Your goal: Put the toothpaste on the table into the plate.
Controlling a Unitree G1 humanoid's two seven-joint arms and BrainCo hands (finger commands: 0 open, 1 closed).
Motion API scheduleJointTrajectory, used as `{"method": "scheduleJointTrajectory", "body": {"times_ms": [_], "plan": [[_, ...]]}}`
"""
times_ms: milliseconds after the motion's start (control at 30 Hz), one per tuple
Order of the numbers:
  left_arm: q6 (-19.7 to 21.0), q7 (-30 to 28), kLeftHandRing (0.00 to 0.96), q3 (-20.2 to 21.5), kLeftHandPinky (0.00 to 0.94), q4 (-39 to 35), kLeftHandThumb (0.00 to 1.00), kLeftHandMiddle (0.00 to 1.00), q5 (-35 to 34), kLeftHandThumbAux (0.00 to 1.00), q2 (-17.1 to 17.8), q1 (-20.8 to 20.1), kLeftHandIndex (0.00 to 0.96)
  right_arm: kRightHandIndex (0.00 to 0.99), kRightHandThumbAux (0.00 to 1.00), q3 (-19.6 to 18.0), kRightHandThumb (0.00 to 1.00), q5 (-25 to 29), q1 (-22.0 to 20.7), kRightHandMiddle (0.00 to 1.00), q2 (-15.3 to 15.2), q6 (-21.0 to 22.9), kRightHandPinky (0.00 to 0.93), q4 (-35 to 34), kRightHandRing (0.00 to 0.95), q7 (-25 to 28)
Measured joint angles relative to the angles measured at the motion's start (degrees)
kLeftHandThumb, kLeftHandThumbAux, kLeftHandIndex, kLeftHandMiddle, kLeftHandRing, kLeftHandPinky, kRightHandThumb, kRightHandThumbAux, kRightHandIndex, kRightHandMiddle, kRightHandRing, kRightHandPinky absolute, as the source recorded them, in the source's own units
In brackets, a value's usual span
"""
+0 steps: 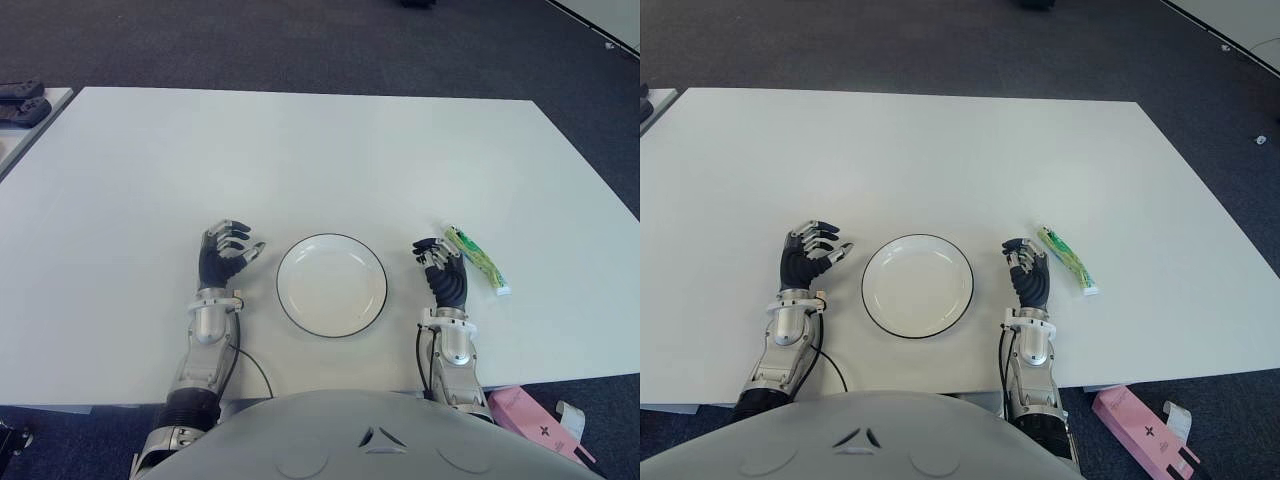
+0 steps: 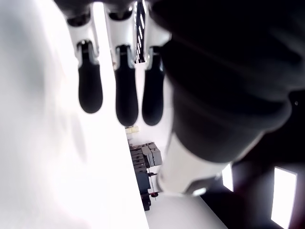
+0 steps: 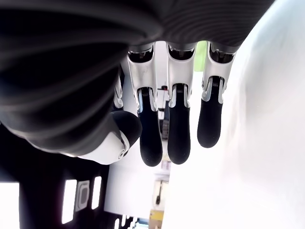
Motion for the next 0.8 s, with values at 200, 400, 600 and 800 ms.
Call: {"method": "scheduleJointTrajectory", "body": {"times_ms": [200, 400, 600, 800], "plan": [[-0.01, 0.52, 0.519, -0.08, 0.536, 0.15, 0.047, 0.487, 0.56, 0.998, -0.08, -0.09, 0.483, 0.429, 0.731, -0.91, 0.712, -2.97, 0.27, 0.463, 0.0, 0.14, 0.419, -4.08, 0.433, -3.53], [-0.05, 0.56, 0.516, -0.11, 0.536, 0.16, 0.025, 0.486, 0.58, 0.998, -0.36, -0.11, 0.482, 0.422, 0.73, -1.98, 0.705, -10.34, 0.85, 0.419, -0.05, 0.99, 0.363, -10.79, 0.396, -9.33], [-0.03, 0.56, 0.527, -0.12, 0.534, 0.16, 0.005, 0.501, 0.57, 0.998, -0.68, -0.11, 0.49, 0.253, 0.692, -2.18, 0.569, -17.01, 1.14, 0.201, -2.35, 0.84, 0.177, -11.56, 0.201, -12.34], [0.01, 0.56, 0.524, -0.12, 0.531, 0.15, 0.0, 0.501, 0.55, 0.998, -0.85, -0.11, 0.49, 0.093, 0.583, -4.3, 0.507, -21.37, -0.74, 0.095, -9.09, 0.58, 0.091, -9.39, 0.091, -13.61]]}}
